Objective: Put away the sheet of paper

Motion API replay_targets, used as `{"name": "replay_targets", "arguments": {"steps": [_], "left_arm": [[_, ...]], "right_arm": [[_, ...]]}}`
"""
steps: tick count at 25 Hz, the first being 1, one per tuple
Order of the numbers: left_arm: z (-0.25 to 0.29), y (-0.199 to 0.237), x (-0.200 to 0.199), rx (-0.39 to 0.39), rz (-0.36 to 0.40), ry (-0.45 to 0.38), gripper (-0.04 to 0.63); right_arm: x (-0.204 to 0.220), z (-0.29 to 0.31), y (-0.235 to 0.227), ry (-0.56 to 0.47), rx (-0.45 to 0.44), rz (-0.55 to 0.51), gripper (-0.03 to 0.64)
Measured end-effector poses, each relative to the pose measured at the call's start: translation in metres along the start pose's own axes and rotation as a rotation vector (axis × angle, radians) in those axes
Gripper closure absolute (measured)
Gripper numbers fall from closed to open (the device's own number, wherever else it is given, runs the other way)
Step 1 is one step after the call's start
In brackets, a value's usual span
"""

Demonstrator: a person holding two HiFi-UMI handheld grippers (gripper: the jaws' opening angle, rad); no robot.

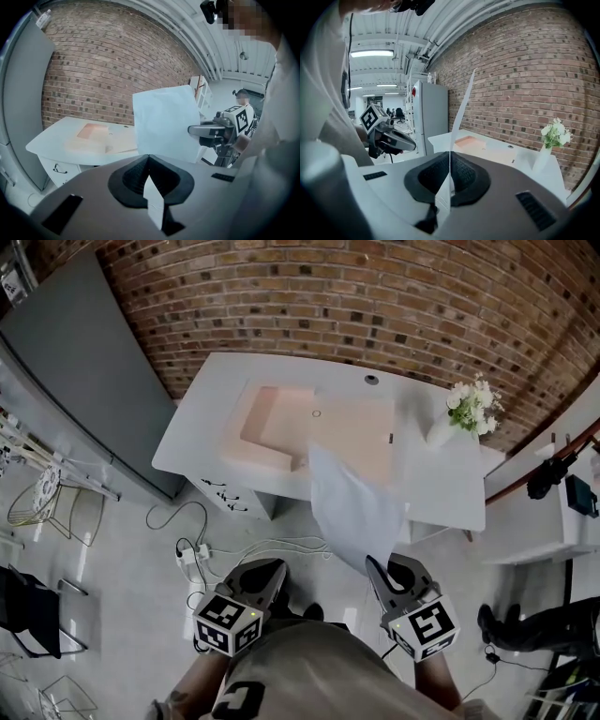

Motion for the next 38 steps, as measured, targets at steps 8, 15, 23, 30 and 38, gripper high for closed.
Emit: {"name": "replay_targets", "arguments": {"steps": [8,15,23,30,38], "left_arm": [[0.021,0.031,-0.015,0.05,-0.008,-0.007,0.581],[0.021,0.081,-0.02,0.055,-0.045,-0.001,0.581],[0.022,0.126,-0.033,0.093,-0.056,-0.014,0.581],[0.015,0.167,-0.04,0.1,-0.072,-0.041,0.581],[0.008,0.206,-0.039,0.087,-0.108,-0.058,0.581]], "right_arm": [[-0.01,0.026,-0.015,0.037,0.048,0.004,0.594],[-0.03,0.067,-0.011,0.083,0.05,-0.018,0.594],[-0.053,0.102,-0.009,0.119,0.097,-0.04,0.594],[-0.073,0.129,-0.012,0.143,0.14,-0.07,0.594],[-0.087,0.161,-0.012,0.165,0.155,-0.105,0.594]]}}
Point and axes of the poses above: the fingertips, and each gripper's own axes: z forward along the fingers, y to its left, x out of its underside, the point moved 1 cm from there along -z, backward along the fingers
